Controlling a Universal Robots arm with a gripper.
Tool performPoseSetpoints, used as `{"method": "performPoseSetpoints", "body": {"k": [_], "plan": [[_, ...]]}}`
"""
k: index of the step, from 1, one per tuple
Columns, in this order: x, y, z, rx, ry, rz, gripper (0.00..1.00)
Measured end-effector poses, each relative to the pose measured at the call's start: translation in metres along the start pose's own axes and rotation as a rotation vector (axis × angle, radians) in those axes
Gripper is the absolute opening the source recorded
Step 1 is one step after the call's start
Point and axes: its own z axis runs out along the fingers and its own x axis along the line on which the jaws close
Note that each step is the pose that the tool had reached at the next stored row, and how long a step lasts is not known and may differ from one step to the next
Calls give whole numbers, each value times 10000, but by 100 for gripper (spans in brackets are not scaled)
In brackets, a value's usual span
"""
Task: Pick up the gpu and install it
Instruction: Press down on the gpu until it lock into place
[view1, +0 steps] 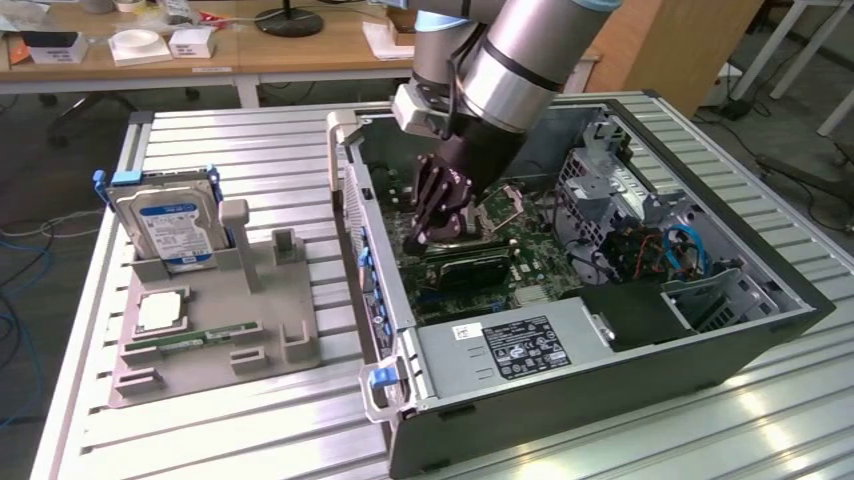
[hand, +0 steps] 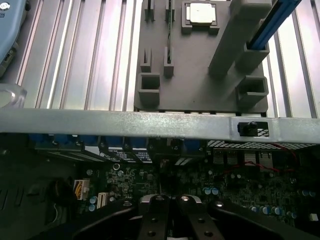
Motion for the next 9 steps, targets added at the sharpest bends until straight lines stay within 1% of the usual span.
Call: {"method": "performPoseSetpoints", "body": {"k": [2,5,6,9], "plan": [[0,-15,-3,-32,-1,-2,10],[1,-25,-8,-113,1,-3,10],[1,-25,-9,-131,2,-3,10],[1,-26,-7,-131,-1,-3,10]]}}
